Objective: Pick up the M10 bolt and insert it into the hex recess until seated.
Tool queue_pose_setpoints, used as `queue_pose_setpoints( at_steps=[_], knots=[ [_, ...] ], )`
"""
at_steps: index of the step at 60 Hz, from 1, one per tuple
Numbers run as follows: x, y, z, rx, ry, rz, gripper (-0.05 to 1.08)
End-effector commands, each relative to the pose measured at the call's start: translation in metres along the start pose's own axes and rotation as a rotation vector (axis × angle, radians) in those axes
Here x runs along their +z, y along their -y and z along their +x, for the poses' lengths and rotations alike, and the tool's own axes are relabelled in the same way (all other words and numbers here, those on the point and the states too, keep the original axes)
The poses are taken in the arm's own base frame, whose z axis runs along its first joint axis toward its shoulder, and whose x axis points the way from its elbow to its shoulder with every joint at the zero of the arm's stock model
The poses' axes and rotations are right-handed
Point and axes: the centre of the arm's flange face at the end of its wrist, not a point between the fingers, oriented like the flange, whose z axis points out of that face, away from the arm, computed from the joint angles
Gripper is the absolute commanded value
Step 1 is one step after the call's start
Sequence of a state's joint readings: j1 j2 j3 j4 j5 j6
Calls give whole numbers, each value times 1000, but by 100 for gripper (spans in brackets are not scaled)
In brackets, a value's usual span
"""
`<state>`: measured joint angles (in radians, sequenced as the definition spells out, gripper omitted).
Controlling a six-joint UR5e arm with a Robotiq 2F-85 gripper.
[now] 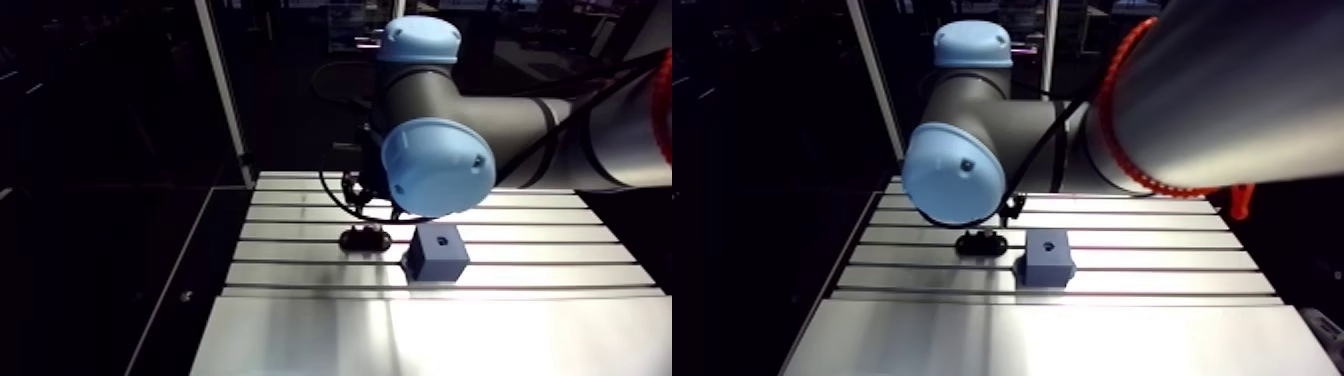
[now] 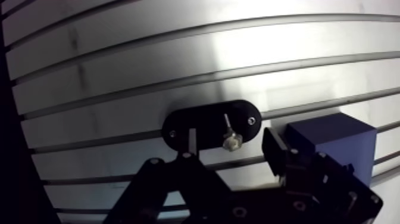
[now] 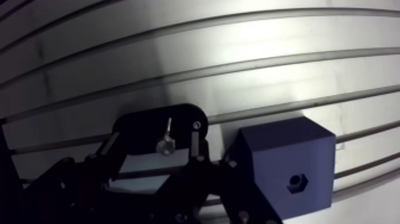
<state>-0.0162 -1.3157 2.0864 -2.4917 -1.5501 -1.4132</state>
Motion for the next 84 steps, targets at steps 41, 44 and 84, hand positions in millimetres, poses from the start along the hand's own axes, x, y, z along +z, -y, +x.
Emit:
queue_pose_setpoints(
  at_steps=[41, 44, 84],
  knots=[
    [12, -2, -2, 5, 24, 3, 44],
    [12, -2, -2, 5, 25, 4, 45],
    [14, -2, -2, 6, 29, 4, 51]
  ],
)
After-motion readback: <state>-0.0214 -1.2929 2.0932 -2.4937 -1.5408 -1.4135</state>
